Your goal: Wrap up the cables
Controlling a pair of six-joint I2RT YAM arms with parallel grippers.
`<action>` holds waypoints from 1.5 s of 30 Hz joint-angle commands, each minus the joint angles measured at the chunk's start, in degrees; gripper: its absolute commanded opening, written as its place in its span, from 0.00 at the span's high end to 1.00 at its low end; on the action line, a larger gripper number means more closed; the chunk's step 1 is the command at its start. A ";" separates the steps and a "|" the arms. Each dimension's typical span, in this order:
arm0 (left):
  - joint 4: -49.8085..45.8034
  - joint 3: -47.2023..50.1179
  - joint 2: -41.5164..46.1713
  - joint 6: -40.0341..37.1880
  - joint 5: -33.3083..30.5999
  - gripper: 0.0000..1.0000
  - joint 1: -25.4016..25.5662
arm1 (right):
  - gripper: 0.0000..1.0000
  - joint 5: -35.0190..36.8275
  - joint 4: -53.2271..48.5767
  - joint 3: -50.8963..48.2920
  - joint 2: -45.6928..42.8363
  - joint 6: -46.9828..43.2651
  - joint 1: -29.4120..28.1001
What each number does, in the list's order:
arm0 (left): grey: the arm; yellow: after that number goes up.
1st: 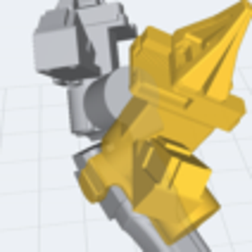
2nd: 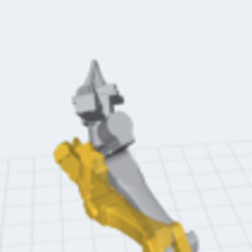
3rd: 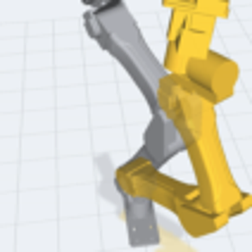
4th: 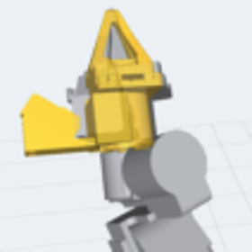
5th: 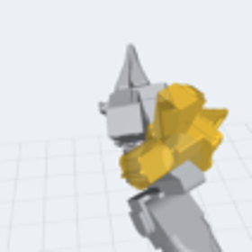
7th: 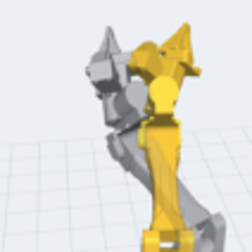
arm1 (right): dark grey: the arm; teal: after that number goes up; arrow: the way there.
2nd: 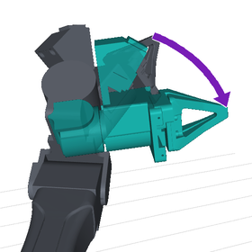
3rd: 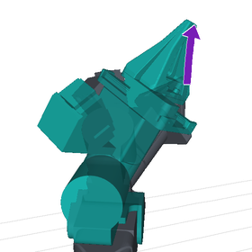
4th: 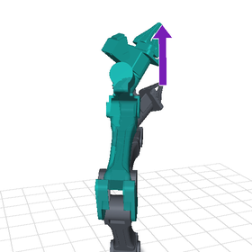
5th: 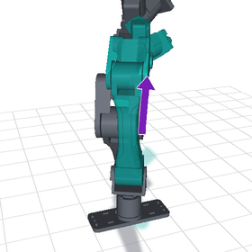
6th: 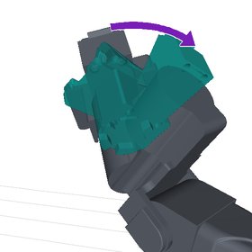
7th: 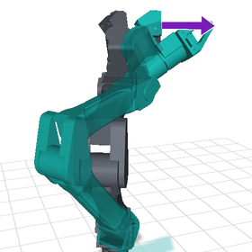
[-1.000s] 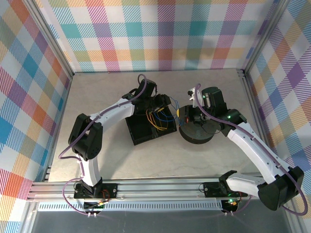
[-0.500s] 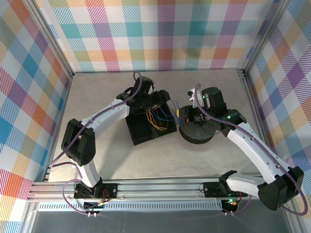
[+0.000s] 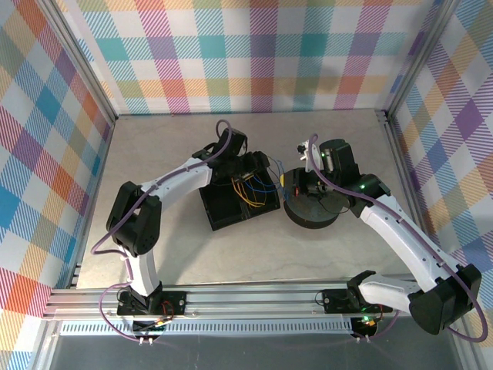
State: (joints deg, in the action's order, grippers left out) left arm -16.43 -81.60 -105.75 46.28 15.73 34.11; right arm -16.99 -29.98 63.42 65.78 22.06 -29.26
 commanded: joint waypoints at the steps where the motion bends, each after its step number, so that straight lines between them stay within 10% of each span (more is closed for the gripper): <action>1: -1.20 -0.31 -1.05 -0.57 -0.74 0.34 0.43 | 1.00 -0.37 1.24 -0.66 -1.21 -0.27 -0.19; 31: 3.94 5.04 5.38 2.34 1.47 0.13 0.59 | 1.00 -0.15 1.16 -1.28 -1.44 -0.36 -0.16; 45: 4.47 1.63 -2.33 2.50 0.38 0.55 1.81 | 1.00 -0.28 1.04 -1.63 -2.22 -0.16 -0.13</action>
State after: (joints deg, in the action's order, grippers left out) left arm -12.91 -77.93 -106.69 48.69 16.14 34.98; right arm -16.99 -29.58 62.50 65.01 22.04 -29.26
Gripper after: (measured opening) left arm 0.475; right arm 0.048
